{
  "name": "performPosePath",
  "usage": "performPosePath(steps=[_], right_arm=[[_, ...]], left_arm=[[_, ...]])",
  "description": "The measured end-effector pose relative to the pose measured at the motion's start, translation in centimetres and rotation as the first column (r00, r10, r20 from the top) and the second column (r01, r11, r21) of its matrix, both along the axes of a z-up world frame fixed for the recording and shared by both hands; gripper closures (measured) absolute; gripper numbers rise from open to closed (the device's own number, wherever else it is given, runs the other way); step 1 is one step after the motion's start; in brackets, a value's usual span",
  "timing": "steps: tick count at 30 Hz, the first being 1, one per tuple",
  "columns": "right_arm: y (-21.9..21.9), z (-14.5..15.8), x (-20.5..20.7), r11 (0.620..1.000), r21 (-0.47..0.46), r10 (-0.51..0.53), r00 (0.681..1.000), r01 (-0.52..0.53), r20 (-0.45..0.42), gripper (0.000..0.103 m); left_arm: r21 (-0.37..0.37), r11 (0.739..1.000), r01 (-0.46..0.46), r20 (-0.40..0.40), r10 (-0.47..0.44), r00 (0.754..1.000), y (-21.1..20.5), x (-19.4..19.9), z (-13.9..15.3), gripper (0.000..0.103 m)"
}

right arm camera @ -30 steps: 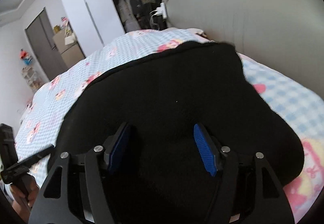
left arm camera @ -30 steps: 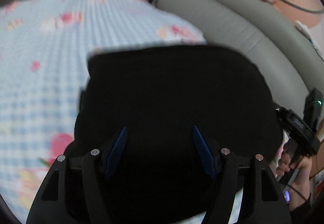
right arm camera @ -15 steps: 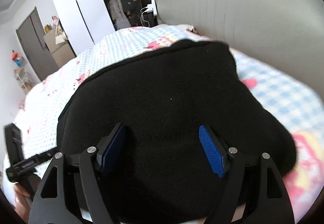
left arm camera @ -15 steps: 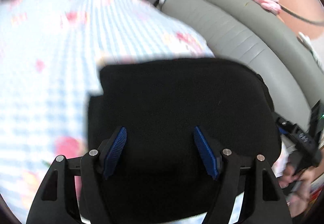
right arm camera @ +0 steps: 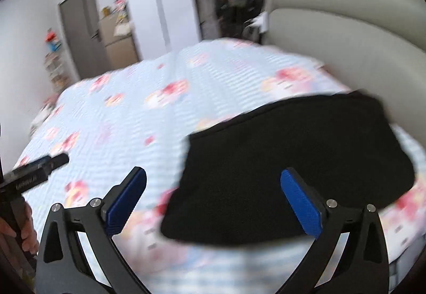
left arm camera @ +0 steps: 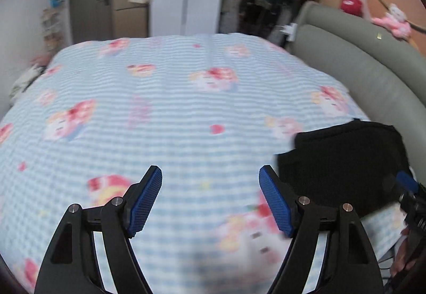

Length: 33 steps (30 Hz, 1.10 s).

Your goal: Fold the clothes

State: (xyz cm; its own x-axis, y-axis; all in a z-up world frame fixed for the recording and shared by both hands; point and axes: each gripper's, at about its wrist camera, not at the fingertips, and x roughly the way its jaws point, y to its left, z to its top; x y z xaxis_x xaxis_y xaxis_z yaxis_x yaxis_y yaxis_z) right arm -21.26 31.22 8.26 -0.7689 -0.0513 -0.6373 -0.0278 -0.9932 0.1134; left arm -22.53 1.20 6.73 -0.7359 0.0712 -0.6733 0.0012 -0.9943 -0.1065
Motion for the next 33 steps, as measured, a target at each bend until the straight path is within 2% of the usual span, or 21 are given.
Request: performPosePath(steps=[3, 5, 8, 12, 14, 18, 21, 23, 26, 29, 33], right_arm=[[-5.0, -1.0, 0.7, 0.997, 0.018, 0.068, 0.997, -0.069, 0.031, 0.001], [-7.6, -1.2, 1.5, 0.996, 0.030, 0.087, 0.996, -0.088, 0.036, 0.001], [-10.3, -0.8, 2.9, 0.994, 0.050, 0.097, 0.995, -0.099, 0.026, 0.001], [-12.3, -0.1, 5.9, 0.993, 0.081, 0.088, 0.996, -0.089, 0.020, 0.001], [-12.5, 0.1, 8.7, 0.994, 0.070, 0.081, 0.997, -0.081, 0.011, 0.001], [-11.8, -1.1, 15.3, 0.999, 0.025, 0.040, 0.999, -0.039, -0.005, 0.001], [-11.6, -3.3, 19.0, 1.000, 0.020, -0.007, 0.999, 0.006, 0.043, 0.001], [-11.6, -4.5, 19.6, 1.000, 0.002, 0.005, 0.997, -0.005, 0.075, 0.001], [-12.0, -5.3, 19.6, 0.999, 0.053, 0.004, 0.997, -0.008, 0.075, 0.001], [-11.7, -5.8, 19.9, 0.998, 0.059, -0.015, 0.998, 0.011, 0.068, 0.001], [-11.3, -5.8, 19.9, 0.998, 0.063, -0.013, 0.997, 0.008, 0.080, 0.001]], left_arm=[[-0.033, 0.998, -0.044, 0.004, 0.044, 0.999, -3.5, 1.4, -0.1, 0.026], [-0.050, 0.997, -0.050, -0.002, 0.050, 0.999, -4.3, 1.2, 0.1, 0.026], [-0.067, 0.996, -0.050, -0.016, 0.049, 0.999, -5.4, 2.2, 0.1, 0.023], [-0.096, 0.993, -0.069, -0.012, 0.068, 0.998, -5.9, 5.6, 0.2, 0.022], [-0.111, 0.990, -0.086, -0.008, 0.086, 0.996, -5.9, 8.5, 0.0, 0.021], [-0.046, 0.997, -0.062, -0.018, 0.061, 0.998, -5.6, 16.2, -1.6, 0.017], [-0.017, 0.996, -0.088, 0.003, 0.088, 0.996, -5.2, 20.6, -3.7, 0.017], [0.005, 0.994, -0.110, 0.034, 0.110, 0.993, -5.1, 21.9, -5.2, 0.017], [0.009, 0.995, -0.094, 0.064, 0.094, 0.994, -4.9, 22.2, -6.1, 0.017], [0.005, 0.996, -0.090, 0.032, 0.090, 0.995, -4.9, 22.9, -5.6, 0.017], [0.017, 0.997, -0.074, 0.031, 0.074, 0.997, -4.8, 23.0, -5.3, 0.017]])
